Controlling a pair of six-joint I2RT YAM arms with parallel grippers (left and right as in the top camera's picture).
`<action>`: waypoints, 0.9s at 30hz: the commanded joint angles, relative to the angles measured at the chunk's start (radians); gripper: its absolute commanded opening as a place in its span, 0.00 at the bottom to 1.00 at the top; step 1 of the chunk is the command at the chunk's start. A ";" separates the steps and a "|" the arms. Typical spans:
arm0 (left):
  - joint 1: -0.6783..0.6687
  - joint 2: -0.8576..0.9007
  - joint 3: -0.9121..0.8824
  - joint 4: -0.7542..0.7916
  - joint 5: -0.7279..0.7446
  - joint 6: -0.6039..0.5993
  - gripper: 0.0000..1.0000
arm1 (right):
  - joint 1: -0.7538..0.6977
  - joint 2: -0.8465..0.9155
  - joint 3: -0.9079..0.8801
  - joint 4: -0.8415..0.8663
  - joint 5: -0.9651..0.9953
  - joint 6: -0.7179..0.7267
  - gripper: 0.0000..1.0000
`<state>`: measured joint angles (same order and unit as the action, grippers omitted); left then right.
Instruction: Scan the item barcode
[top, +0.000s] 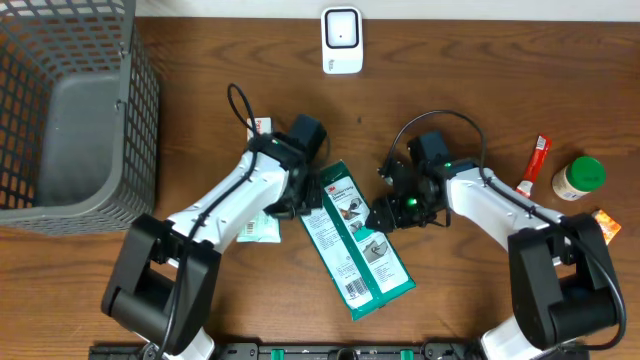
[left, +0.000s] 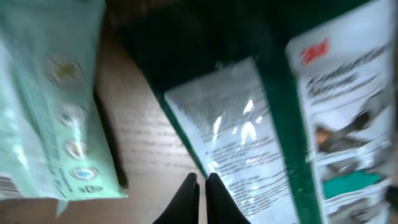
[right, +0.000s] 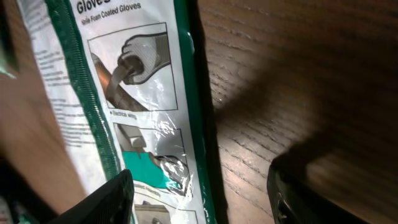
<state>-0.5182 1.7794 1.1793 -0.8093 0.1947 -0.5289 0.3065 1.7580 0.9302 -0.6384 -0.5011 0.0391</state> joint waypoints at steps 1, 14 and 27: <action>-0.018 0.013 -0.066 0.000 0.000 -0.033 0.08 | -0.024 0.042 -0.010 -0.002 -0.023 -0.040 0.64; -0.018 0.013 -0.252 0.260 0.000 -0.158 0.08 | -0.022 0.042 -0.013 -0.038 -0.109 -0.040 0.60; -0.018 0.014 -0.277 0.318 0.001 -0.191 0.08 | 0.043 0.042 -0.103 0.105 -0.484 -0.041 0.44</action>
<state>-0.5369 1.7596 0.9417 -0.4870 0.2123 -0.7078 0.3321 1.7908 0.8497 -0.5949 -0.7986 0.0105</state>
